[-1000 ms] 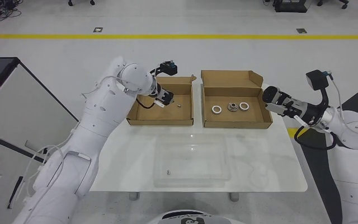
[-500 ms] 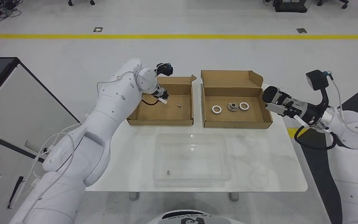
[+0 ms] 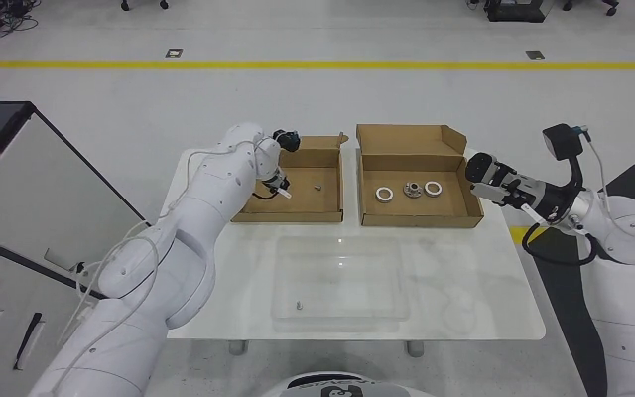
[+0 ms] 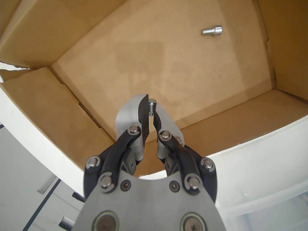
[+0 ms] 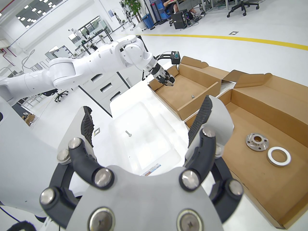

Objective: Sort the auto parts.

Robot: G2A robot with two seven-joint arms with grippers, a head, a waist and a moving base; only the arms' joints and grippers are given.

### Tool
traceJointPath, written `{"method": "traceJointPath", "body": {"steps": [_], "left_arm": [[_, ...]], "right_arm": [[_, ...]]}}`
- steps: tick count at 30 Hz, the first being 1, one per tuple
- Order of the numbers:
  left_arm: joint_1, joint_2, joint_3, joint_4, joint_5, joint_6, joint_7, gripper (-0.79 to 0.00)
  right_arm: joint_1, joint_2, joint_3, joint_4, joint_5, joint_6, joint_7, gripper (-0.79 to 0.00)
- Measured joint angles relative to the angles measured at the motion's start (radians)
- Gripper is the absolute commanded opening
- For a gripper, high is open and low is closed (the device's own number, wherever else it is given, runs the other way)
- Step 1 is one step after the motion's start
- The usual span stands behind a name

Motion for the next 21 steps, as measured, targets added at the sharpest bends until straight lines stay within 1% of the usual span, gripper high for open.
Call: {"method": "traceJointPath", "body": {"steps": [3,11,15,21], "left_arm": [[0.000,-0.008,0.000,0.020,-0.007,-0.006,0.008,-0.785],[0.000,-0.008,0.000,0.019,-0.007,-0.007,0.008,-0.785],[0.024,-0.004,0.007,-0.009,0.023,0.009,0.042,-0.785],[0.052,0.001,0.005,-0.027,0.047,0.047,0.052,-0.785]], "right_arm": [[0.000,0.000,0.000,0.000,0.000,0.000,0.000,0.000],[0.000,0.000,0.000,0.000,0.000,0.000,0.000,0.000],[0.000,0.000,0.000,0.000,0.000,0.000,0.000,0.000],[0.000,0.000,0.000,0.000,0.000,0.000,0.000,0.000]]}}
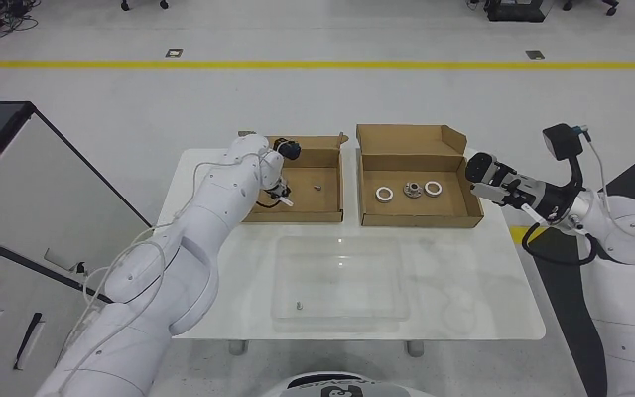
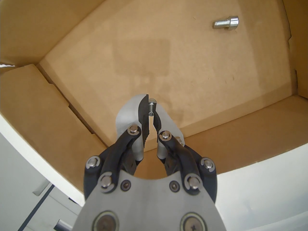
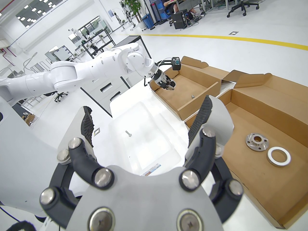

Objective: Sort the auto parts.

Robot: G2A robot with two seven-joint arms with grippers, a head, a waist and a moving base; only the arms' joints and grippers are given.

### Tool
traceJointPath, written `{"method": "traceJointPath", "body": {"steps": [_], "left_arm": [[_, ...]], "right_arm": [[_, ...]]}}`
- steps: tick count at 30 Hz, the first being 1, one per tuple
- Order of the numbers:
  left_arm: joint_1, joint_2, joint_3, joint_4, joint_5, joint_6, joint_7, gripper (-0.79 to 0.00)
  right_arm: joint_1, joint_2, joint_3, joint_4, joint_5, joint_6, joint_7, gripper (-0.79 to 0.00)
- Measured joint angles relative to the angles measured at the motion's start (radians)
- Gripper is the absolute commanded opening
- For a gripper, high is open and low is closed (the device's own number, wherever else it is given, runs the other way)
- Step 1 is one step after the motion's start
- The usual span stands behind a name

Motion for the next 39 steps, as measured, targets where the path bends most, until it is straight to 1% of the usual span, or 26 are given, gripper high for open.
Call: {"method": "traceJointPath", "body": {"steps": [7,8,9,10,11,12,19,23,26,29,32,35,36,38,39], "left_arm": [[0.016,-0.004,-0.001,-0.001,0.014,0.029,-0.007,-0.785],[0.016,-0.005,-0.002,-0.001,0.014,0.030,-0.007,-0.683],[0.017,-0.005,-0.003,0.001,0.015,0.030,-0.007,-0.548],[0.017,-0.005,-0.004,0.002,0.014,0.029,-0.008,-0.342],[0.017,-0.006,-0.006,0.003,0.014,0.026,-0.008,-0.114],[0.017,-0.006,-0.008,0.006,0.013,0.024,-0.009,0.000],[0.010,0.001,-0.028,0.011,0.004,0.019,0.002,0.000],[0.008,0.014,-0.054,-0.013,-0.016,0.005,0.031,0.000],[0.012,0.033,-0.077,-0.061,-0.019,-0.001,0.055,0.000],[0.026,0.063,-0.107,-0.146,-0.006,0.006,0.063,0.000],[0.064,0.107,-0.155,-0.287,0.016,0.023,0.042,0.000],[0.151,0.166,-0.233,-0.517,0.059,0.049,-0.023,0.000],[0.205,0.194,-0.276,-0.641,0.080,0.057,-0.062,0.000],[0.305,0.237,-0.353,-0.845,0.114,0.064,-0.133,0.000],[0.380,0.263,-0.408,-0.983,0.136,0.064,-0.183,0.000]], "right_arm": [[0.000,0.000,0.000,0.000,0.000,0.000,0.000,0.000],[0.000,0.000,0.000,0.000,0.000,0.000,0.000,0.000],[0.000,0.000,0.000,0.000,0.000,0.000,0.000,0.000],[0.000,0.000,0.000,0.000,0.000,0.000,0.000,0.000],[0.000,0.000,0.000,0.000,0.000,0.000,0.000,0.000],[0.000,0.000,0.000,0.000,0.000,0.000,0.000,0.000],[0.000,0.000,0.000,0.000,0.000,0.000,0.000,0.000],[0.000,0.000,0.000,0.000,0.000,0.000,0.000,0.000],[0.000,0.000,0.000,0.000,0.000,0.000,0.000,0.000],[0.000,0.000,0.000,0.000,0.000,0.000,0.000,0.000],[0.000,0.000,0.000,0.000,0.000,0.000,0.000,0.000],[0.000,0.000,0.000,0.000,0.000,0.000,0.000,0.000],[0.000,0.000,0.000,0.000,0.000,0.000,0.000,0.000],[0.000,0.000,0.000,0.000,0.000,0.000,0.000,0.000],[0.000,0.000,0.000,0.000,0.000,0.000,0.000,0.000]]}}
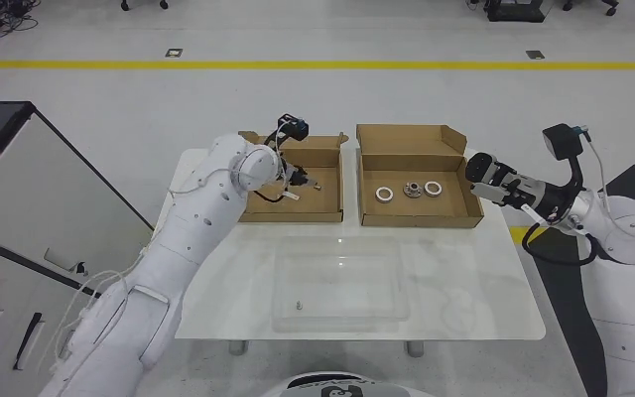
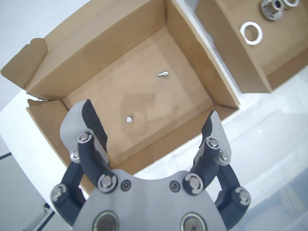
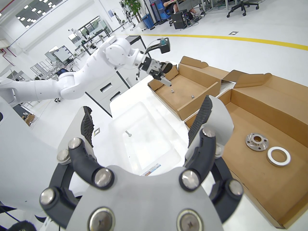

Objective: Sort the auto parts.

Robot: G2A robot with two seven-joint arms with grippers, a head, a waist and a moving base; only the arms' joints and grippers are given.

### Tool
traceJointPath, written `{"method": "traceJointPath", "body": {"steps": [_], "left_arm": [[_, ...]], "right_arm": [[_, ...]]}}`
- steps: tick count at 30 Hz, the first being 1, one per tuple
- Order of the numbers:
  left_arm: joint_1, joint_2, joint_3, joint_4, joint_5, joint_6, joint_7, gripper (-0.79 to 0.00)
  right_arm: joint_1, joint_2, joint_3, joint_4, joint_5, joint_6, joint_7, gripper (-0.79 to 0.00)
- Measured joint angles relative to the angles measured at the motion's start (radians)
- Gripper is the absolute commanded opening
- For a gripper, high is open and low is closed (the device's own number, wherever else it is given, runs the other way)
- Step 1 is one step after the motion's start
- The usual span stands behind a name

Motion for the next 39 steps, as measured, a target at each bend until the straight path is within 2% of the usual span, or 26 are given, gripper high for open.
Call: {"method": "traceJointPath", "body": {"steps": [3,6,9,12,18,26,34,36,39], "left_arm": [[0.179,0.046,-0.119,-0.307,0.031,-0.021,-0.106,0.000],[0.306,0.068,-0.185,-0.513,0.023,-0.059,-0.162,0.000],[0.384,0.081,-0.204,-0.636,0.018,-0.095,-0.197,0.000],[0.429,0.088,-0.197,-0.704,0.008,-0.132,-0.226,0.000],[0.462,0.101,-0.134,-0.750,-0.072,-0.234,-0.296,0.000],[0.401,0.147,-0.015,-0.726,-0.161,-0.210,-0.314,0.000],[0.400,0.149,-0.011,-0.724,-0.130,-0.210,-0.314,0.000],[0.399,0.154,0.014,-0.717,-0.139,-0.217,-0.308,0.000],[0.363,0.167,0.059,-0.713,-0.180,-0.170,-0.355,0.000]], "right_arm": [[0.000,0.000,0.000,0.000,0.000,0.000,0.000,0.000],[0.000,0.000,0.000,0.000,0.000,0.000,0.000,0.000],[0.000,0.000,0.000,0.000,0.000,0.000,0.000,0.000],[0.000,0.000,0.000,0.000,0.000,0.000,0.000,0.000],[0.000,0.000,0.000,0.000,0.000,0.000,0.000,0.000],[0.000,0.000,0.000,0.000,0.000,0.000,0.000,0.000],[0.000,0.000,0.000,0.000,0.000,0.000,0.000,0.000],[0.000,0.000,0.000,0.000,0.000,0.000,0.000,0.000],[0.000,0.000,0.000,0.000,0.000,0.000,0.000,0.000]]}}
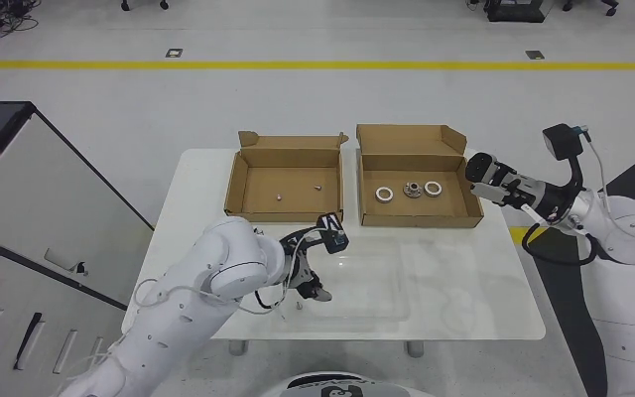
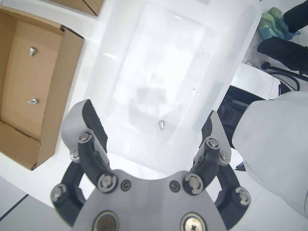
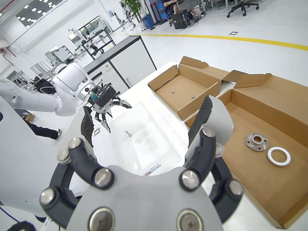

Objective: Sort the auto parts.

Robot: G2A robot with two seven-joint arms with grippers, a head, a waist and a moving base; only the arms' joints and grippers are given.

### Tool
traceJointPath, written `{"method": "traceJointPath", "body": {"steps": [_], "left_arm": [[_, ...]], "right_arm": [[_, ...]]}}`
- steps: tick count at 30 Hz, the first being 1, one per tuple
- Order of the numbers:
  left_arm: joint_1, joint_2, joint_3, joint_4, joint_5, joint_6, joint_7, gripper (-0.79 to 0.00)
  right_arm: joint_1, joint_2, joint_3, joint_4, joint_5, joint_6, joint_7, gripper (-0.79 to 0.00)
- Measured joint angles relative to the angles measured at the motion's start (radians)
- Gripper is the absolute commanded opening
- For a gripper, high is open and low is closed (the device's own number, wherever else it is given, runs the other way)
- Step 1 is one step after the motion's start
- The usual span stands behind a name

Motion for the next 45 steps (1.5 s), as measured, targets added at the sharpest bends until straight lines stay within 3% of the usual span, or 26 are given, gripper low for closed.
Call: {"method": "traceJointPath", "body": {"steps": [8,12,17,25,29,33,36,45], "left_arm": [[-0.183,0.048,0.166,0.110,-0.079,0.038,-0.025,0.000],[-0.287,0.069,0.291,0.174,-0.127,0.049,-0.025,0.000],[-0.392,0.089,0.408,0.202,-0.184,0.086,-0.025,0.000],[-0.528,0.114,0.565,0.214,-0.292,0.103,-0.025,-0.139],[-0.572,0.115,0.622,0.222,-0.324,0.105,-0.025,-0.215],[-0.606,0.107,0.676,0.242,-0.340,0.100,-0.025,-0.243],[-0.623,0.099,0.701,0.257,-0.353,0.096,-0.025,-0.323],[-0.631,0.066,0.746,0.315,-0.388,0.059,-0.025,-0.394]], "right_arm": [[0.000,0.000,0.000,0.000,0.000,0.000,0.000,0.000],[0.000,0.000,0.000,0.000,0.000,0.000,0.000,0.000],[0.000,0.000,0.000,0.000,0.000,0.000,0.000,0.000],[0.000,0.000,0.000,0.000,0.000,0.000,0.000,0.000],[0.000,0.000,0.000,0.000,0.000,0.000,0.000,0.000],[0.000,0.000,0.000,0.000,0.000,0.000,0.000,0.000],[0.000,0.000,0.000,0.000,0.000,0.000,0.000,0.000],[0.000,0.000,0.000,0.000,0.000,0.000,0.000,0.000]]}}
